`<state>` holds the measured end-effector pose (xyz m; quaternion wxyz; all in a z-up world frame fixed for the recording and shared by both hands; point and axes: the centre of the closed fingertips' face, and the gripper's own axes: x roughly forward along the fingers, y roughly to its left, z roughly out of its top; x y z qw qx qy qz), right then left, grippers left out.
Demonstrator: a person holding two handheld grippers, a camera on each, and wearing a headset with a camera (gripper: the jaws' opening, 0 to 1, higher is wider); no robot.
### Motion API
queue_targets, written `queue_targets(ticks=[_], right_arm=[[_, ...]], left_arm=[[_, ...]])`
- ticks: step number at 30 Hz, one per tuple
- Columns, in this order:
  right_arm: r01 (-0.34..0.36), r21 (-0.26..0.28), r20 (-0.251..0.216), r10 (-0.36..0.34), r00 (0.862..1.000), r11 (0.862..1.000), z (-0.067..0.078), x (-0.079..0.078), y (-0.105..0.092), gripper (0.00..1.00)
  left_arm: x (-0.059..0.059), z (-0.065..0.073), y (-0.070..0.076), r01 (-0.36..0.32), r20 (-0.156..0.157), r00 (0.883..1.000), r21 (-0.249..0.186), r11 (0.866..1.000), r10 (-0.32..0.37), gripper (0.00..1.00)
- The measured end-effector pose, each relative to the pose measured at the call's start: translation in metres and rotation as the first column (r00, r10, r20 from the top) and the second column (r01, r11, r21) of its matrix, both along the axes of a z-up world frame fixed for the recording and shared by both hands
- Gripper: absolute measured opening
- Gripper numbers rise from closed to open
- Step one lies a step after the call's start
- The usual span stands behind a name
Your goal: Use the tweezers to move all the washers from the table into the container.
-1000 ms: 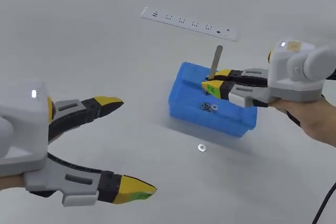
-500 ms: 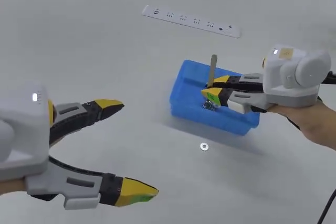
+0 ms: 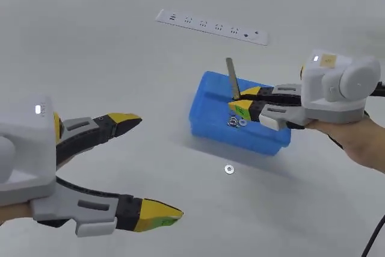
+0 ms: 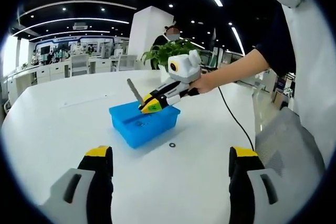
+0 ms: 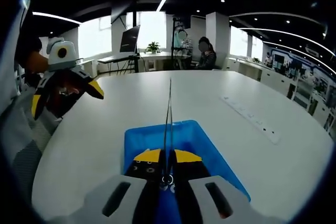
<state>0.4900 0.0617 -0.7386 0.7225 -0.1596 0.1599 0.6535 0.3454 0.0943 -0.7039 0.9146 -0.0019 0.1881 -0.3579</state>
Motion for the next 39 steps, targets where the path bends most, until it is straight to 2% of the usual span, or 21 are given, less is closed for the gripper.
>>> queue_targets(ticks=[3,5,6,8,9,10,11,13,14,17,20,24,29,36,39], right_arm=[[-0.006,0.011,0.002,0.005,1.0,1.0,0.003,0.0,-0.001,0.08],[-0.006,0.025,0.004,0.006,1.0,1.0,0.005,-0.001,-0.001,0.07],[-0.004,0.036,-0.01,0.004,1.0,0.999,0.006,-0.001,0.0,0.07],[-0.01,0.036,-0.006,0.01,1.0,0.999,0.007,-0.003,-0.001,0.07],[-0.018,0.034,-0.004,0.018,1.0,0.999,0.007,-0.004,-0.001,0.07],[-0.021,0.035,-0.004,0.021,1.0,0.999,0.007,-0.004,-0.001,0.07],[-0.032,0.037,-0.002,0.033,0.999,0.999,0.008,-0.007,-0.001,0.07],[-0.049,0.038,0.002,0.049,0.999,0.998,0.008,-0.01,0.0,0.07],[-0.051,0.039,0.002,0.051,0.999,0.998,0.008,-0.011,0.0,0.07],[-0.063,0.048,0.006,0.062,0.998,0.997,0.01,-0.013,0.0,0.07],[-0.071,0.052,0.005,0.07,0.998,0.996,0.011,-0.014,0.0,0.07],[-0.077,0.054,0.001,0.077,0.997,0.996,0.011,-0.015,-0.002,0.07],[-0.072,0.059,-0.007,0.072,0.997,0.996,0.011,-0.014,-0.005,0.07],[-0.084,0.047,-0.002,0.085,0.996,0.995,0.009,-0.018,-0.007,0.07],[-0.088,0.046,-0.002,0.088,0.996,0.995,0.008,-0.018,-0.007,0.07]], left_arm=[[0.018,0.005,0.0,0.002,0.022,1.0,-0.001,1.0,-0.002,0.95],[0.036,0.012,-0.002,0.001,0.05,0.999,-0.019,1.0,0.0,0.93],[0.047,0.016,-0.004,0.0,0.061,0.998,-0.028,1.0,0.002,0.93],[0.061,0.02,-0.006,0.0,0.077,0.997,-0.042,0.999,0.003,0.91],[0.07,0.022,-0.008,0.002,0.079,0.997,-0.053,0.999,0.002,0.91],[0.073,0.023,-0.008,0.003,0.079,0.997,-0.056,0.998,0.001,0.9],[0.084,0.025,-0.012,0.008,0.087,0.996,-0.066,0.998,-0.002,0.89],[0.097,0.028,-0.017,0.018,0.092,0.996,-0.091,0.996,-0.009,0.86],[0.1,0.029,-0.018,0.019,0.093,0.996,-0.096,0.995,-0.01,0.85],[0.12,0.032,-0.025,0.032,0.097,0.995,-0.13,0.991,-0.019,0.78],[0.133,0.033,-0.03,0.047,0.098,0.995,-0.146,0.988,-0.033,0.68],[0.138,0.038,-0.04,0.104,0.114,0.989,-0.138,0.985,-0.089,0.51],[0.134,0.037,-0.046,0.15,0.104,0.985,-0.127,0.98,-0.137,0.37],[0.132,0.039,-0.044,0.163,0.108,0.983,-0.121,0.979,-0.15,0.27],[0.131,0.044,-0.045,0.174,0.128,0.979,-0.124,0.977,-0.158,0.22]])
